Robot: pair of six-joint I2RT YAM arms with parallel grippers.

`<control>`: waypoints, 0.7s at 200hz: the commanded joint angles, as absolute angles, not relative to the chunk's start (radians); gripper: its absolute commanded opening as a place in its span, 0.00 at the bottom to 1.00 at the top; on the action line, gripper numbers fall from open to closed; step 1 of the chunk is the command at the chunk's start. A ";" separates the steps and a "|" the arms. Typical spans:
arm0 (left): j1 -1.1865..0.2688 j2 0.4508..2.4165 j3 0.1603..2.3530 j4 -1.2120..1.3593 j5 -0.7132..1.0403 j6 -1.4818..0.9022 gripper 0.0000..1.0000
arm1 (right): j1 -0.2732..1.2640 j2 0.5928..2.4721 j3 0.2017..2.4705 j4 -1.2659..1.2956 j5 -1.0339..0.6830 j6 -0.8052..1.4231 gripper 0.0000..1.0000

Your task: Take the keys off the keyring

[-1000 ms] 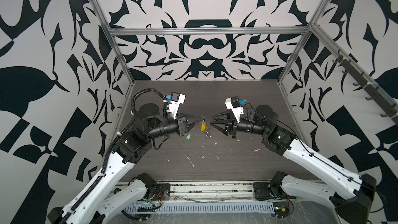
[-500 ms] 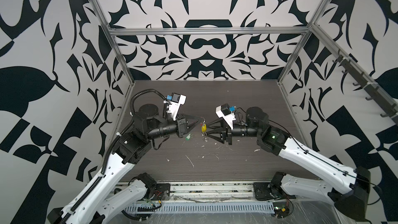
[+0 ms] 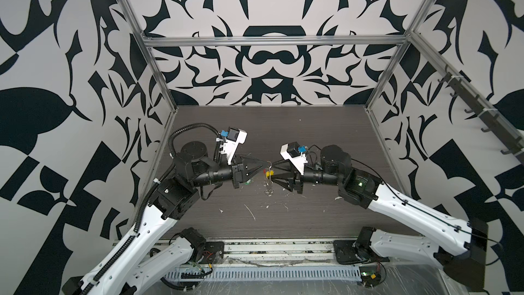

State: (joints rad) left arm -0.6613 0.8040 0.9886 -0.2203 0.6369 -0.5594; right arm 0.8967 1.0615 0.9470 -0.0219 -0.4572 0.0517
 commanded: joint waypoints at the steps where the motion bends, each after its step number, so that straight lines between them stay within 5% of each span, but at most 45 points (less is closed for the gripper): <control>1: -0.663 0.788 0.973 -0.179 0.672 -0.545 0.00 | 0.901 1.042 0.994 0.031 -0.445 0.034 0.52; 77: -0.663 0.790 0.973 -0.193 0.664 -0.548 0.00 | 0.908 1.075 1.028 0.064 -0.549 0.046 0.52; 125: -0.663 0.782 0.971 -0.189 0.649 -0.549 0.00 | 0.912 1.097 1.057 0.007 -0.565 0.033 0.33; 140: -0.663 0.779 0.973 -0.192 0.646 -0.547 0.00 | 0.913 1.095 1.057 -0.009 -0.563 0.027 0.17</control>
